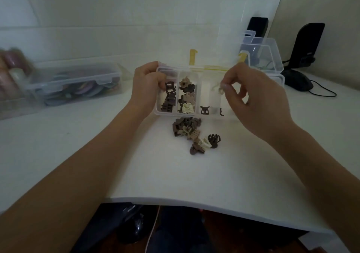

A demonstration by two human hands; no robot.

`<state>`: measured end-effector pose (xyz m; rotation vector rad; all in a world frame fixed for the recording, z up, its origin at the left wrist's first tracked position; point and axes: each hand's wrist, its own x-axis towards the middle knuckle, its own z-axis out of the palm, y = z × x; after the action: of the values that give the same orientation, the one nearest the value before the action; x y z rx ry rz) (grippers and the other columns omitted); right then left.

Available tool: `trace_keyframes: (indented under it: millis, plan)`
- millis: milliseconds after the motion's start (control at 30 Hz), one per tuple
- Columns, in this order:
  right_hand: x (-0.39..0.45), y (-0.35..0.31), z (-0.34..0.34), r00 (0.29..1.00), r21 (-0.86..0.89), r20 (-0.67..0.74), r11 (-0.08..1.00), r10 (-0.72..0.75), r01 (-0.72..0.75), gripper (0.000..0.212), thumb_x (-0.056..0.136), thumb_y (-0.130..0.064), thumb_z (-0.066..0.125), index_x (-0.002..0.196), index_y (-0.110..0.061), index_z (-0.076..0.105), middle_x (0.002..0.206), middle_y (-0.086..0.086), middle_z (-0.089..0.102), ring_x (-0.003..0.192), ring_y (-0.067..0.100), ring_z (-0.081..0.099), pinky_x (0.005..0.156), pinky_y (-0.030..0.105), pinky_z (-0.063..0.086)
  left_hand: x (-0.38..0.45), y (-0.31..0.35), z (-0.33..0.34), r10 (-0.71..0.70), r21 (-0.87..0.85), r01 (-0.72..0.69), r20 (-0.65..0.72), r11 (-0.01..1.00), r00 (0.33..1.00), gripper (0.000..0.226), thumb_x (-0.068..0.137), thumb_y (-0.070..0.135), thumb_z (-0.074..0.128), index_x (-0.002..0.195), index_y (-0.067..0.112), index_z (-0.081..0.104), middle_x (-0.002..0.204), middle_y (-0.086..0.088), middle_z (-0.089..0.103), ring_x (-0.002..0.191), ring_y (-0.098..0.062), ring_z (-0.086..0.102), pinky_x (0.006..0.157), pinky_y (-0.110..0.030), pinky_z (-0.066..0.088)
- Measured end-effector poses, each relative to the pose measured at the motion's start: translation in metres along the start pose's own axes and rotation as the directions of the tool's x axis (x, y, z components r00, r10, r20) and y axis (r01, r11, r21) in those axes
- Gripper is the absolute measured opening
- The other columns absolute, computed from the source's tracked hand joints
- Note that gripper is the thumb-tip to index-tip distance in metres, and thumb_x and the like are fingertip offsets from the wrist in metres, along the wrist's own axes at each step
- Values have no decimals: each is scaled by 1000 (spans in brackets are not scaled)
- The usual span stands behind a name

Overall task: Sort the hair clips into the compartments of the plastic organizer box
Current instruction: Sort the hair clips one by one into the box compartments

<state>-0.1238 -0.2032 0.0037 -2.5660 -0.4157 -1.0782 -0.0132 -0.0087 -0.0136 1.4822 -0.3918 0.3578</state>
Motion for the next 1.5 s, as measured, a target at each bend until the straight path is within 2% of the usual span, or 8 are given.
trace_keyframes:
  millis: [133, 333, 500, 633, 767, 967, 1167, 1500]
  plan:
    - [-2, -3, 5, 999, -30, -28, 999, -33, 32, 2, 86, -25, 59, 87, -22, 60, 93, -10, 55, 73, 5, 44, 51, 23, 36, -1, 0, 1, -4, -7, 4, 7, 1000, 1000, 19, 41, 0, 41, 43, 17, 48, 41, 13, 46, 45, -4, 42, 42, -13, 32]
    - [-3, -19, 16, 990, -87, -123, 994, -70, 60, 7, 83, -19, 64, 76, -18, 62, 79, -3, 58, 72, 13, 54, 44, 23, 38, 0, -1, 1, -14, -13, 14, 8, 1000, 1000, 24, 41, 0, 42, 41, 21, 51, 43, 14, 49, 45, -4, 45, 42, -12, 34]
    - [-1, -17, 25, 982, -224, 188, 974, 3, 40, 8, 85, -20, 63, 81, -20, 69, 78, -6, 44, 77, 18, 52, 46, 16, 24, -5, 4, 3, 1, -24, -1, 15, 1000, 1000, 19, 42, -2, 41, 53, 10, 51, 42, 14, 52, 44, -1, 47, 42, -12, 36]
    - [-2, -16, 19, 983, -191, 182, 980, -16, 52, 14, 89, -27, 59, 91, -29, 72, 81, -9, 46, 87, 15, 53, 48, 16, 24, -6, 6, 5, -18, -51, 18, 2, 999, 1000, 23, 41, -3, 40, 44, 17, 52, 40, 15, 52, 41, 2, 46, 39, -9, 34]
    - [-1, -9, 7, 985, 79, 162, 996, -50, 38, 9, 85, -29, 62, 87, -31, 71, 65, -13, 47, 59, 5, 45, 51, 24, 36, -4, 4, 3, -50, -16, 50, -15, 999, 999, 24, 42, 0, 42, 38, 21, 53, 41, 14, 49, 42, -1, 44, 40, -12, 34]
    - [2, 0, -14, 765, 336, 633, 933, -123, -128, 31, 65, -55, 67, 88, -36, 72, 48, -7, 53, 42, 6, 38, 50, 25, 35, -5, 6, 2, -112, -24, 111, -17, 993, 994, 37, 60, -5, 46, 37, 23, 52, 47, 13, 50, 42, 1, 45, 40, -11, 35]
    - [-5, -8, -4, 704, 291, 693, 953, -153, -79, 23, 71, -41, 76, 90, -37, 63, 51, -5, 47, 45, 6, 37, 53, 24, 35, -4, 4, 2, -128, -33, 127, -17, 991, 992, 29, 60, -3, 46, 47, 20, 58, 64, 3, 58, 52, -1, 51, 44, -10, 38]
    - [-7, -8, 3, 776, 192, 621, 981, -111, -13, 9, 76, -39, 70, 82, -38, 63, 49, -12, 47, 49, 4, 45, 51, 21, 32, -2, 1, 2, -122, -3, 122, -17, 992, 992, 10, 52, 6, 47, 50, 14, 51, 59, 2, 49, 53, -5, 47, 46, -10, 37]
